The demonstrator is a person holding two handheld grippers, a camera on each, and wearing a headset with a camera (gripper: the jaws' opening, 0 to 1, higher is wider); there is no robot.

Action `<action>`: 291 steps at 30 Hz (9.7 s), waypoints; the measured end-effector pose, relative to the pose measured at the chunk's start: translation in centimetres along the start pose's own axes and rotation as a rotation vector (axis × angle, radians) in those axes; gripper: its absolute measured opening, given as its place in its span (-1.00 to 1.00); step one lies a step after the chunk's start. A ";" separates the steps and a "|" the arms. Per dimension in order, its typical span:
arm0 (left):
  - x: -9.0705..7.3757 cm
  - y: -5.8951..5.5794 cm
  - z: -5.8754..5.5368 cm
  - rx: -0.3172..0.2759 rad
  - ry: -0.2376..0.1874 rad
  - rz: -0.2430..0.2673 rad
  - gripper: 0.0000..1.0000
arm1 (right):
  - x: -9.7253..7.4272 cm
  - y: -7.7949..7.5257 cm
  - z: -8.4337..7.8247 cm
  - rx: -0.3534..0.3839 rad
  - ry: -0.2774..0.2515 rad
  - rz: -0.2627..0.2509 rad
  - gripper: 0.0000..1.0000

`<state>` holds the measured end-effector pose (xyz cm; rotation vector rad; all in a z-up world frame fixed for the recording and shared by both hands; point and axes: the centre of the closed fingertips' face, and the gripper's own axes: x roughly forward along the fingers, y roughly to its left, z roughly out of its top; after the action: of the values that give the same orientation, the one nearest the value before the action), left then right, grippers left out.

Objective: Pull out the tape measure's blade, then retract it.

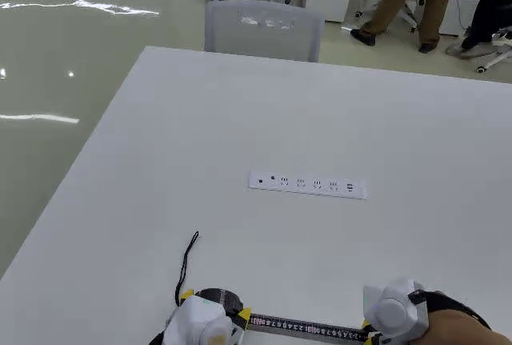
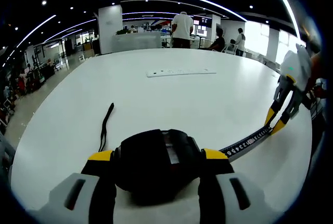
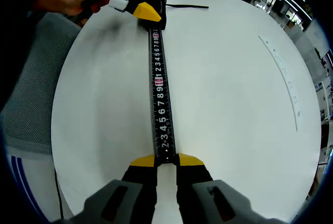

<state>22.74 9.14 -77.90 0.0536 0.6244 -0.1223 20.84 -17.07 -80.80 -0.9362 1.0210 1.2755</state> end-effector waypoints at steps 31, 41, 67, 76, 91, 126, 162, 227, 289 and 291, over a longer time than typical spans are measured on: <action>0.0 -0.1 -0.2 0.000 0.016 -0.036 0.16 | 0.7 -0.1 1.1 0.027 -0.016 0.008 -0.79; 0.3 0.2 -0.5 0.004 0.023 -0.049 0.16 | 0.8 0.3 2.2 0.019 -0.027 0.008 -0.79; 0.0 -0.1 -0.3 0.016 0.013 -0.065 0.16 | 0.7 0.8 4.0 0.020 -0.058 0.003 -0.78; 0.3 -0.1 -0.4 0.019 0.023 -0.073 0.16 | 0.6 0.9 4.5 0.012 -0.040 0.001 -0.78; -0.3 -0.2 -0.1 0.021 0.032 -0.082 0.16 | 1.6 0.5 5.9 0.029 -0.068 -0.008 -0.78; 0.6 0.1 -0.5 0.015 0.035 -0.087 0.16 | 3.1 0.7 8.9 0.007 -0.103 0.017 -0.77; 0.1 -0.1 -0.4 0.013 0.033 -0.091 0.16 | 3.2 1.5 12.8 -0.026 -0.161 0.031 -0.78; 0.1 -0.2 -0.2 0.003 0.037 -0.111 0.17 | 5.1 1.9 17.7 -0.063 -0.226 0.056 -0.76; -2.1 0.5 2.7 0.056 -0.068 -0.177 0.42 | 1.8 0.3 16.0 0.211 -0.484 -0.212 0.70; -2.2 2.0 3.0 0.044 -0.104 -0.187 0.54 | 2.1 0.6 14.1 0.250 -0.487 -0.223 0.82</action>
<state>22.99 11.05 -74.18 0.0309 0.5221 -0.3180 21.37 -2.98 -78.64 -0.4946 0.6516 1.0848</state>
